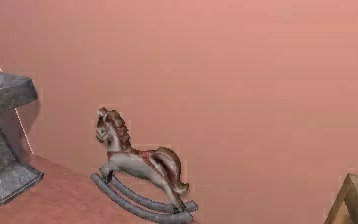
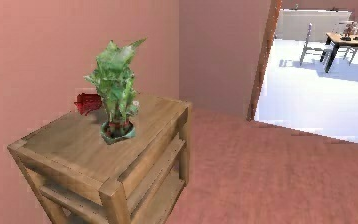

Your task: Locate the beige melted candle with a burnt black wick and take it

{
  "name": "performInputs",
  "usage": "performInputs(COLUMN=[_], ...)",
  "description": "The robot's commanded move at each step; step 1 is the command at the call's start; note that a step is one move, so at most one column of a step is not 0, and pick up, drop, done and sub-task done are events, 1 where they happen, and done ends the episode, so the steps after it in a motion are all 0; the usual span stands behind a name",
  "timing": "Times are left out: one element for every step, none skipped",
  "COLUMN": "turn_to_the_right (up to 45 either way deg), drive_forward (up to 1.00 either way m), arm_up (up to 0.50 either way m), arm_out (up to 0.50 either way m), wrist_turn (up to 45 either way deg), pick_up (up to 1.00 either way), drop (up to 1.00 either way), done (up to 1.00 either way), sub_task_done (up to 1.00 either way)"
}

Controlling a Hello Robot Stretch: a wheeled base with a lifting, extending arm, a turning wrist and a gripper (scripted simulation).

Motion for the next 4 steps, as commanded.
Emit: performInputs(turn_to_the_right=[-9.0, 45.0, 45.0, 27.0], drive_forward=[0.0, 0.0, 0.0, 0.0], arm_up=[0.0, 0.0, 0.0, 0.0], arm_out=[0.0, 0.0, 0.0, 0.0], wrist_turn=[0.0, 0.0, 0.0, 0.0], pick_up=[0.0, 0.0, 0.0, 0.0], drop=[0.0, 0.0, 0.0, 0.0], done=[0.0, 0.0, 0.0, 0.0], sub_task_done=[0.0, 0.0, 0.0, 0.0])
